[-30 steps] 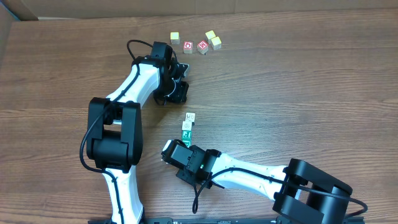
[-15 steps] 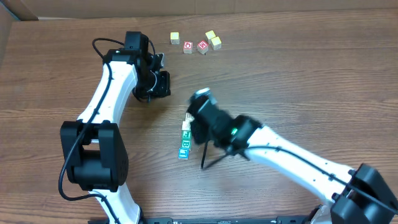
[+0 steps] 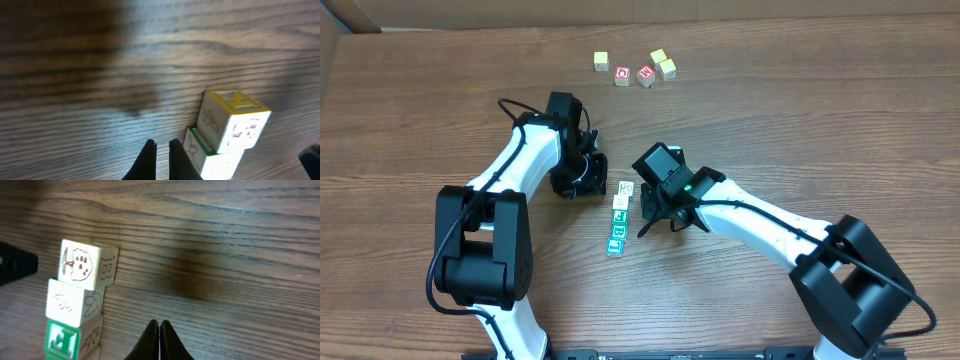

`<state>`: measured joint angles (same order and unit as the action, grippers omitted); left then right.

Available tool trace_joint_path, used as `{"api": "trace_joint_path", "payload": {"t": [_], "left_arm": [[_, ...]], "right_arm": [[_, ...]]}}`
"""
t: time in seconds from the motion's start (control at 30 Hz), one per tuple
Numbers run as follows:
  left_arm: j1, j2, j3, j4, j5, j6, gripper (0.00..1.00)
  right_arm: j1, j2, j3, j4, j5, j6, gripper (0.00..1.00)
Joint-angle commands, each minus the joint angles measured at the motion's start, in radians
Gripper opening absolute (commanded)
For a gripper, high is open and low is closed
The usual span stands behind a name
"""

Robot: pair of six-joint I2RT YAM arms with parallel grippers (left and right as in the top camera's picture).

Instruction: Flip 5 blocks

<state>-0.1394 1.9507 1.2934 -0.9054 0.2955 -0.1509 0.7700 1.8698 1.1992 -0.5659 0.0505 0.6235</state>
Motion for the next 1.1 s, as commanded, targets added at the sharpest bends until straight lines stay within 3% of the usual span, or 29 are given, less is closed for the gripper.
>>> {"api": "trace_joint_path", "payload": {"t": [0.0,0.27,0.6,1.07], "left_arm": [[-0.020,0.008,-0.031,0.010,-0.007,-0.010,0.04],[-0.060,0.008,-0.122,0.125,-0.019,-0.031,0.04],[-0.059,0.008,-0.121,0.143,-0.037,-0.042,0.04],[-0.053,0.000,-0.098,-0.019,-0.089,-0.074,0.04]], "right_arm": [[-0.003,-0.003,-0.002,0.024,-0.004,0.013,0.05],[-0.003,-0.003,-0.002,0.053,-0.003,0.013,0.06],[-0.003,-0.002,-0.002,0.076,0.000,0.013,0.06],[0.002,-0.002,-0.002,-0.051,-0.047,0.070,0.04]]}}
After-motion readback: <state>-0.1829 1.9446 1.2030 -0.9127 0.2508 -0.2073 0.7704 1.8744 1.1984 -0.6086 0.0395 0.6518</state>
